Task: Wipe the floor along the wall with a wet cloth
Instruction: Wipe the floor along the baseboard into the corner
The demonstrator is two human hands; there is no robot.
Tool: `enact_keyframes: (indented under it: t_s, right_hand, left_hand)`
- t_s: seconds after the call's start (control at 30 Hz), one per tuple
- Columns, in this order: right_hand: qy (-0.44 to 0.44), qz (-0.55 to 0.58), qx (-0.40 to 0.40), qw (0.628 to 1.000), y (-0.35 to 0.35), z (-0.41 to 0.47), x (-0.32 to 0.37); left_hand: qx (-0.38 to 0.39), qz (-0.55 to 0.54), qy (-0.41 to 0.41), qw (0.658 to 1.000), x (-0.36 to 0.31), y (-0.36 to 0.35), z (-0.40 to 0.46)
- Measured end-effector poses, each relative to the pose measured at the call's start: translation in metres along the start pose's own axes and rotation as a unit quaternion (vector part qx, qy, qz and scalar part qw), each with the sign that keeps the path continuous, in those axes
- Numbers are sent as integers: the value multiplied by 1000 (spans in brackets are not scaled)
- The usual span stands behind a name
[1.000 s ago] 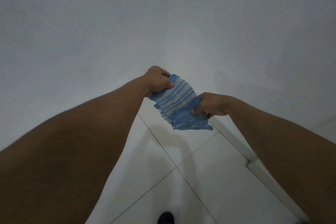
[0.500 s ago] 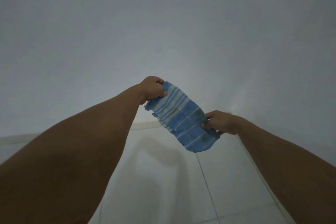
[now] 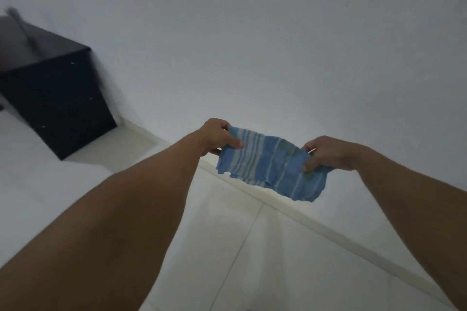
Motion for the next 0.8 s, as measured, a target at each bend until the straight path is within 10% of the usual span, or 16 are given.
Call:
enact_keyframes:
  t_s: [0.4,0.8]
  right_hand:
    - [215,-106,88,967,-56,232,279]
    - [296,-274,92,910,-254,462,497]
  left_hand:
    - [-243,27,120,962,97,268,33]
    - [-371,-112,205,899,302,486,110]
Point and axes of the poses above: each hand's wrist, its own z-axis towards the middle knuckle, its own y-axis out of the back of the hand, x = y × z, the point moved 5 cm from there along z, towards the middle knuckle, and after that the axes turned 12 degrees about -z, right-handed, at the moved point
